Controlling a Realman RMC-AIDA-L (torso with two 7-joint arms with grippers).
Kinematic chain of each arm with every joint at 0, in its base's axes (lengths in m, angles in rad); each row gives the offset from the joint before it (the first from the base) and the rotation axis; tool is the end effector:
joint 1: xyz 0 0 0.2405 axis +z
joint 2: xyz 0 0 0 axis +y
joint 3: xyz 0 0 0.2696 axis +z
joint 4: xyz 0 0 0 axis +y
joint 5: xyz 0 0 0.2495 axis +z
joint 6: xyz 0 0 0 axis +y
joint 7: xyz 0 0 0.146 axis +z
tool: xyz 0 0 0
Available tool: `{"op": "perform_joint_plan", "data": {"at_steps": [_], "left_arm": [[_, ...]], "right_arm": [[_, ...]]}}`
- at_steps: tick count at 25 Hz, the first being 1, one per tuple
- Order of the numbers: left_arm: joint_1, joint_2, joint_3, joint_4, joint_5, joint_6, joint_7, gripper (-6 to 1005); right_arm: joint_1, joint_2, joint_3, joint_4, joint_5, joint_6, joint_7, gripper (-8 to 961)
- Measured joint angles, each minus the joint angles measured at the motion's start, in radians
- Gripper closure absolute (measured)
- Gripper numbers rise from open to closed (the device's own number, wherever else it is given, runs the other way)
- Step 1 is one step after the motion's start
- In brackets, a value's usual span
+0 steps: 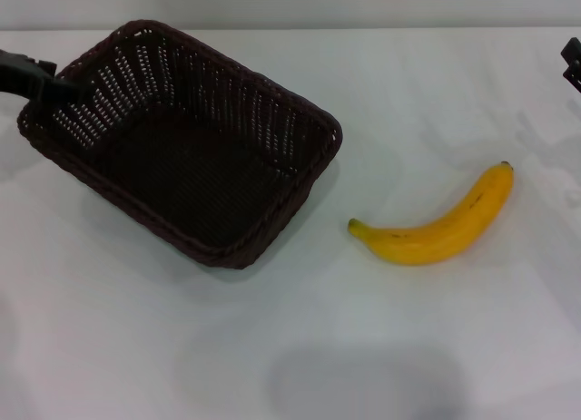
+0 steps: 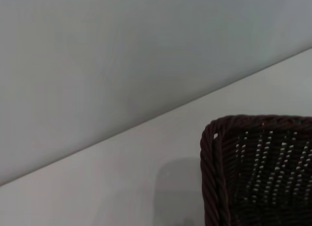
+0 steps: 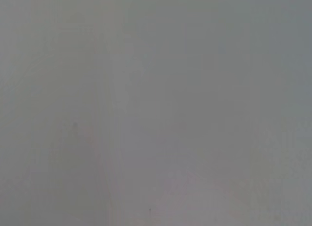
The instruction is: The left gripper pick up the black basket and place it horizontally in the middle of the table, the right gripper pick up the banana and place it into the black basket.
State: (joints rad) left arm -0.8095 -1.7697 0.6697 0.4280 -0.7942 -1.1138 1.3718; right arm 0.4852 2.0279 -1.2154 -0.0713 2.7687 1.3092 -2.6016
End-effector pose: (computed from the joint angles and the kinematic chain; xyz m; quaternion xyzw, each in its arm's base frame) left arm -0.3243 0.4886 0.1023 -0.8928 -0.3356 -0.0209 0.2997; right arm 0.3612 0.3712 0.0033 -0.7018 0.2352 0.4005 0.5402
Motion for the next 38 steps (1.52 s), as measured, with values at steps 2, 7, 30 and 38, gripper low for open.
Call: {"op": "perform_joint_plan", "data": {"at_steps": [2,7,30,38], "left_arm": [[0.000,-0.007,0.000,-0.011,0.001,0.015,0.012,246],[0.000,-0.026,-0.005,-0.033,0.000,0.062,0.042,272],[0.021,-0.032,-0.006,-0.033,0.000,0.010,-0.125,684],[0.070,-0.009,-0.009,0.037,-0.082,-0.100,-0.258,738]], "right_arm": [[0.000,0.000,0.000,0.000,0.000,0.000,0.000,80],[-0.004,0.000,0.000,0.003,0.000,0.002,0.000,80],[-0.001,0.000,0.007,-0.007,0.002,0.004,0.000,80],[0.002,0.000,0.004,-0.007,0.002,0.001,0.000,79]]}}
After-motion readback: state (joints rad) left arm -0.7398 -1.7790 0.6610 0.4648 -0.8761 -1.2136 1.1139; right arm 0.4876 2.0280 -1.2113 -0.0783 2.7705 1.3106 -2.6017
